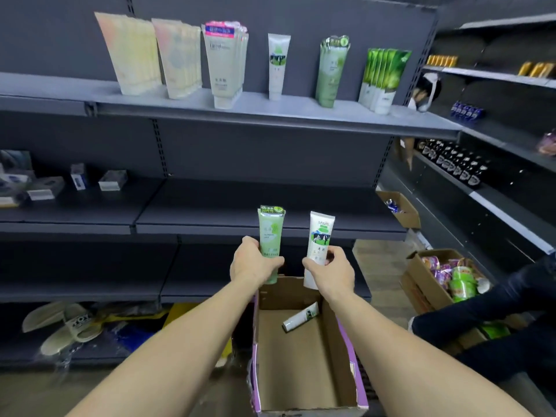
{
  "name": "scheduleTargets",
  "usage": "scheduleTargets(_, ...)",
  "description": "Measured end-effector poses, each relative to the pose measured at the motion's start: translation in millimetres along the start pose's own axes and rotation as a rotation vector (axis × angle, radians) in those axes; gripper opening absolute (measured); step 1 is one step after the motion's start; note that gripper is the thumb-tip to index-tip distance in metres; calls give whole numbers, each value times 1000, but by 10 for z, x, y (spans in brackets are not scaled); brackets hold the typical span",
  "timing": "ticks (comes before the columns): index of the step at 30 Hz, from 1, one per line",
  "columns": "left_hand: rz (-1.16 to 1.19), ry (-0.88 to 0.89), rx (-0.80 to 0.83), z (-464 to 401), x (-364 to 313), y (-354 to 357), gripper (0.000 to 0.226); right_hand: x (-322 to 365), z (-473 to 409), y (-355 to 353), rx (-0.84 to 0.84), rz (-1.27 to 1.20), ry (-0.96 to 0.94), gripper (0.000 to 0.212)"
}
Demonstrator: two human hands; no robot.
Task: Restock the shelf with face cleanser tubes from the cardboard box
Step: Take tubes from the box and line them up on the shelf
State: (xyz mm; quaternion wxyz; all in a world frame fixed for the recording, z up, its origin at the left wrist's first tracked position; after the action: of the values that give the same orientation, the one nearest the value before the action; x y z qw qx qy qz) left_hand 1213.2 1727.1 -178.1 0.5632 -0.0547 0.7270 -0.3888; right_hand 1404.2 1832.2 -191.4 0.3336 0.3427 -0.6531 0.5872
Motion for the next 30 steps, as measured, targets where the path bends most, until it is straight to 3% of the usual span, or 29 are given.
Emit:
scheduleTargets(10, 54, 98, -123, -345, -778, -416, 52, 840, -474, -209, -63, -112, -148, 50)
scheduleTargets(21, 174, 211, -376, -939, -2214, -857, 50, 2107, -1581, -629, -142, -268, -345, 48)
scheduleTargets(30, 166, 239, -466, -1394, -2629, -1015, 45, 2785, -2159, -527, -143, -268, -395, 47)
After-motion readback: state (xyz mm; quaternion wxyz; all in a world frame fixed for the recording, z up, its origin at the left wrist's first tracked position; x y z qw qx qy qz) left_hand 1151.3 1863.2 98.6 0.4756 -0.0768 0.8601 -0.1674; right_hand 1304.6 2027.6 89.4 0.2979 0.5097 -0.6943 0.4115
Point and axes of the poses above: each hand's wrist, its own z-axis away from the middle knuckle, its own y-axis out of the palm, x = y × z, the point moved 8 cm from there along -z, towards the middle knuckle, and after that the axes turned 14 degrees about -x, right-handed, at the moved point
